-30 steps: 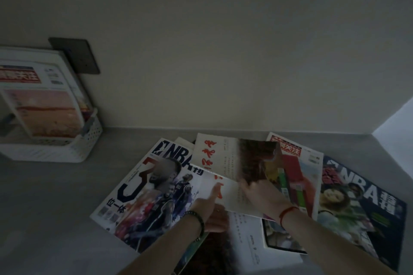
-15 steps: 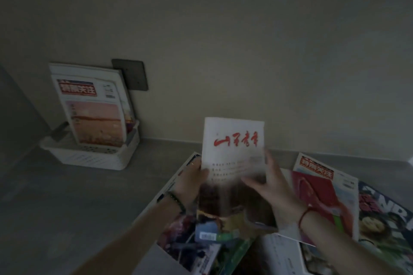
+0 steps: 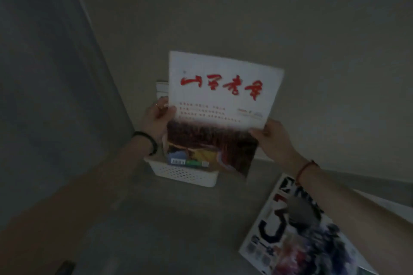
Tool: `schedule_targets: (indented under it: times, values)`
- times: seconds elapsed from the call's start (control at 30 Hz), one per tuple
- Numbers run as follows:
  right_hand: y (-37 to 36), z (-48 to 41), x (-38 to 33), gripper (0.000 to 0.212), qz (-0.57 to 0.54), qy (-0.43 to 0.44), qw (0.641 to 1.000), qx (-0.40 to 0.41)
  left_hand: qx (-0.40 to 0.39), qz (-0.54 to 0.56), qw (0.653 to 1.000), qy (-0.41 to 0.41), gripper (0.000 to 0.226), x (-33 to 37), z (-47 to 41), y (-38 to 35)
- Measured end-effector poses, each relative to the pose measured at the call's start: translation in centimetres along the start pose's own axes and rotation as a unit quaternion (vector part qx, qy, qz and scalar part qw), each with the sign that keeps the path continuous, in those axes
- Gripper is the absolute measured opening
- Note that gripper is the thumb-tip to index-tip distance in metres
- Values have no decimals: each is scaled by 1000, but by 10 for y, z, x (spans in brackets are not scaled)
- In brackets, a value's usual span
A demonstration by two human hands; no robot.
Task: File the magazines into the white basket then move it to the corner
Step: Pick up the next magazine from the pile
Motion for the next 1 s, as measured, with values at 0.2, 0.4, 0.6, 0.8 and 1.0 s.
schedule_targets:
  times: [0.2,0.4,0.6,0.8,1.0]
  values:
    - [-70,-53,-34,24,20,-33,997,67,55,-58,996,42,27,-63,-67,58]
    - [-119,-82,-5,20,64,-83,993,61,68,-48,991,101,31,-145,-78,64]
    - [-148,-81,32,22,70,-137,987,51,39,-43,988,140,30,-195,-80,70]
    - [-144,-73,59,18,83,-188,975,81,65,-40,981,181,36,-206,-74,66]
    - [-141,-71,60,15,93,-209,971,72,61,-78,979,176,33,-195,-70,64]
Point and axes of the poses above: each hand's wrist, its own z-axis away from the middle knuckle, its own y-axis out of the back of the hand, x = y × z, the point moved 6 cm from there along -z, towards the middle knuckle, and after that the axes turned 12 degrees about -y, right-handed, at the moved point
